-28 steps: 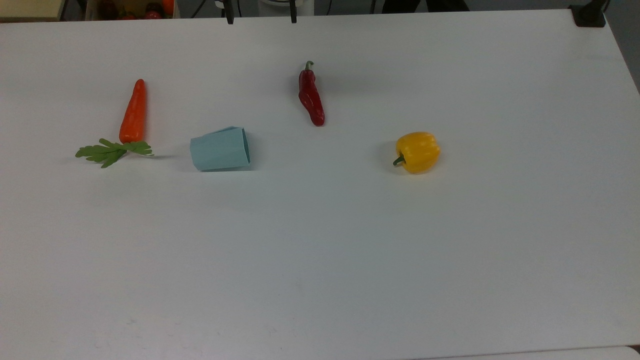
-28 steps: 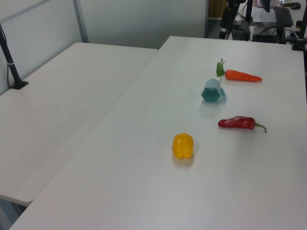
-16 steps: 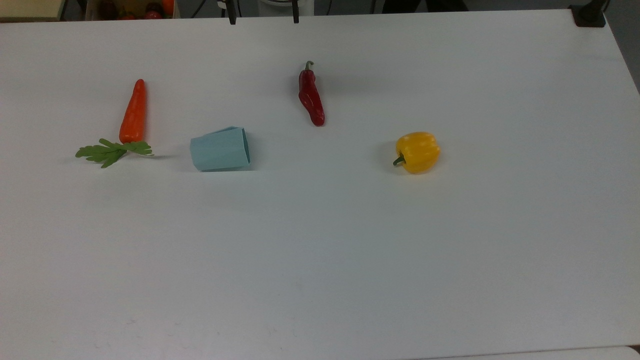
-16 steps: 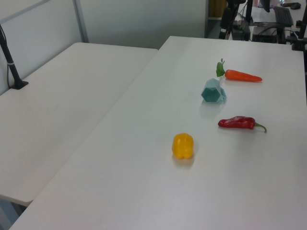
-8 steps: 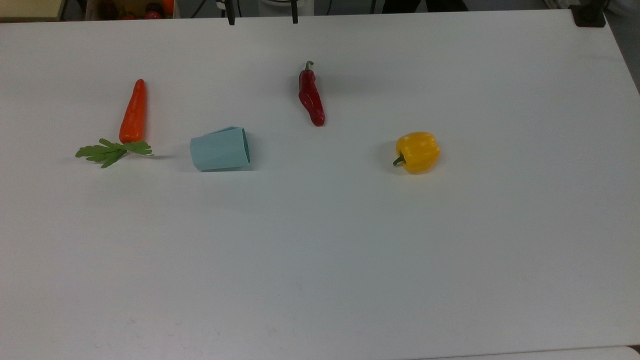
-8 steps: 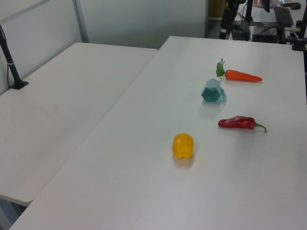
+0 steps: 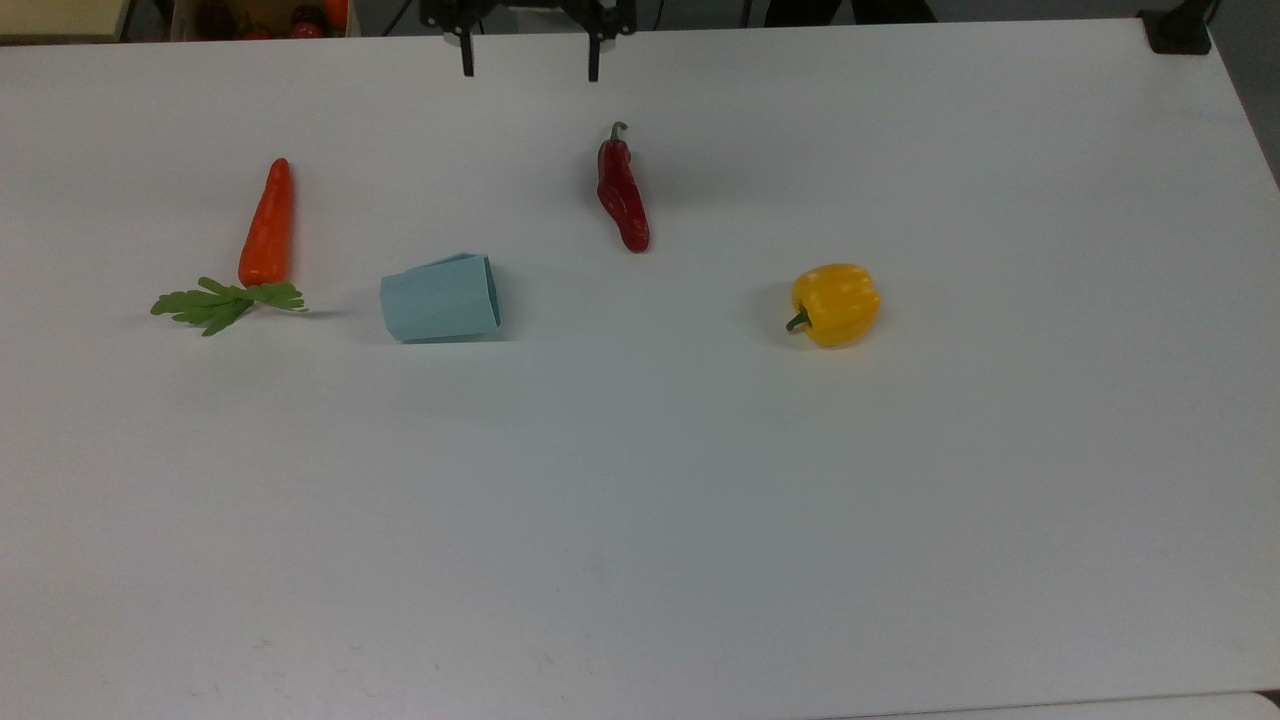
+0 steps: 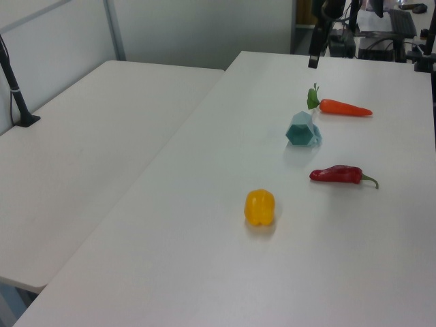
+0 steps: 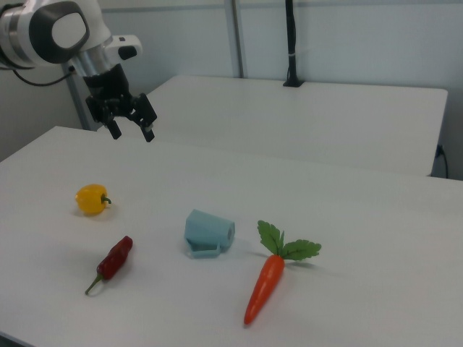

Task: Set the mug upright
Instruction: 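Move the open gripper down over the tipped light blue mug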

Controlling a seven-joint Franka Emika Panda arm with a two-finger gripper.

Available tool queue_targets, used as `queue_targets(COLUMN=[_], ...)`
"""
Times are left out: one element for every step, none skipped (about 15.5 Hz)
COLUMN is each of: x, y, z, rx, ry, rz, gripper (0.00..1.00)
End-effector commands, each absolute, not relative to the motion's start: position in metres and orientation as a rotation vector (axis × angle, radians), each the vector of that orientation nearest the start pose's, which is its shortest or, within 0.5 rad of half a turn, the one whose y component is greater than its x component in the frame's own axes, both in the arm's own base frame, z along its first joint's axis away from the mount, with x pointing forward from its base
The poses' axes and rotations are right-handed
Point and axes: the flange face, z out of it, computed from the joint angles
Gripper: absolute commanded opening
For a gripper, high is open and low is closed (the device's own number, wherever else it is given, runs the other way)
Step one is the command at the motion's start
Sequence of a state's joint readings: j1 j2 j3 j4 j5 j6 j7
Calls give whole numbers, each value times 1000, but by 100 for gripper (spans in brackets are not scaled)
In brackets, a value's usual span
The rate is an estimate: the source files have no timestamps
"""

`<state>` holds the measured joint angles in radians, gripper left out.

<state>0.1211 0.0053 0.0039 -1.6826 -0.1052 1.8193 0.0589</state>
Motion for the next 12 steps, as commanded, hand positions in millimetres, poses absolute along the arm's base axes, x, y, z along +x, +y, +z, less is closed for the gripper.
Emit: queue_targets(x=[579, 582, 584, 583, 579, 576, 576, 576, 575, 573, 569, 566], y=[101, 105, 109, 111, 111, 110, 109, 107, 107, 107, 106, 107], z=[560, 549, 541, 531, 513, 494, 480, 467, 458, 449, 436, 425], rx=[-3319, -3350, -3369, -3377, -3391, -3426, -3457, -3479, -3497, -3513, -3530, -3547], ry=[-60, -21, -18, -27, -56, -104, -154, -177, -186, -173, -159, -173], rz=[-228, -235, -284, -317, -308, -300, -322, -332, -341, -349, -362, -395], gripper=[100, 100, 100, 100, 100, 100, 100, 100, 100, 100, 100, 100])
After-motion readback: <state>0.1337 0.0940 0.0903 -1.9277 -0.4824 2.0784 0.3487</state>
